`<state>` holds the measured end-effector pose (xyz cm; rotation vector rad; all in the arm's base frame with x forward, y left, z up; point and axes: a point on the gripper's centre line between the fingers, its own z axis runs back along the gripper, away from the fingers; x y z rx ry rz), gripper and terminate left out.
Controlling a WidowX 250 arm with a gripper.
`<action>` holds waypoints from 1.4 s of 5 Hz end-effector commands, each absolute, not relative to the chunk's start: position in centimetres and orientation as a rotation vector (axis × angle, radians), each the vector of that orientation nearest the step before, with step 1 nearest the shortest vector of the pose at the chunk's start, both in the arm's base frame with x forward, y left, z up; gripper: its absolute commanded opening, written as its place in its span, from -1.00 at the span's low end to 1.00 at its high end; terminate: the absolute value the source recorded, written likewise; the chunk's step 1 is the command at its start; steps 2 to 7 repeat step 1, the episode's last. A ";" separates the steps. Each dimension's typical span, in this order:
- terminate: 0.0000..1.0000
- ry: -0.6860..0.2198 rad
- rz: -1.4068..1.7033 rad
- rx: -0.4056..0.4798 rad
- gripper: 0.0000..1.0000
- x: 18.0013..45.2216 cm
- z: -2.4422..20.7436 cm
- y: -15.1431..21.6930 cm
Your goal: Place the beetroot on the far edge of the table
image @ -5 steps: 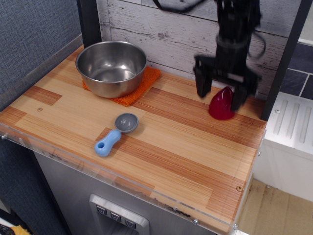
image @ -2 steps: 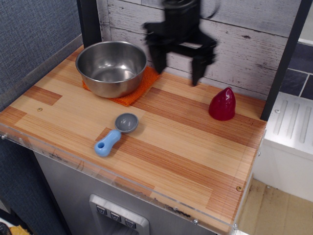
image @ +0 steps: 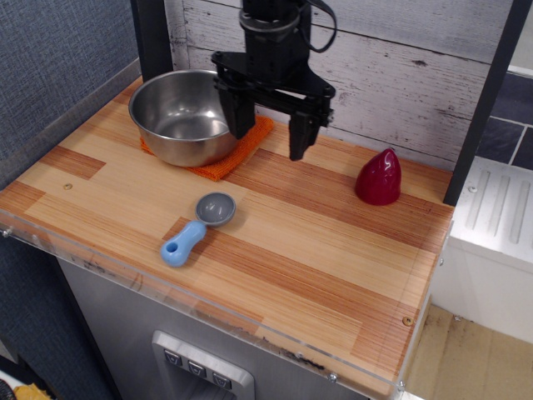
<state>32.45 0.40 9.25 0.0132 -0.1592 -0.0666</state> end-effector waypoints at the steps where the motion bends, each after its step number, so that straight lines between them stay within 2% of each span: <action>1: 1.00 -0.202 -0.065 0.018 1.00 31.9 10.9 0.3; 7: 1.00 -0.202 -0.065 0.018 1.00 31.9 10.9 0.3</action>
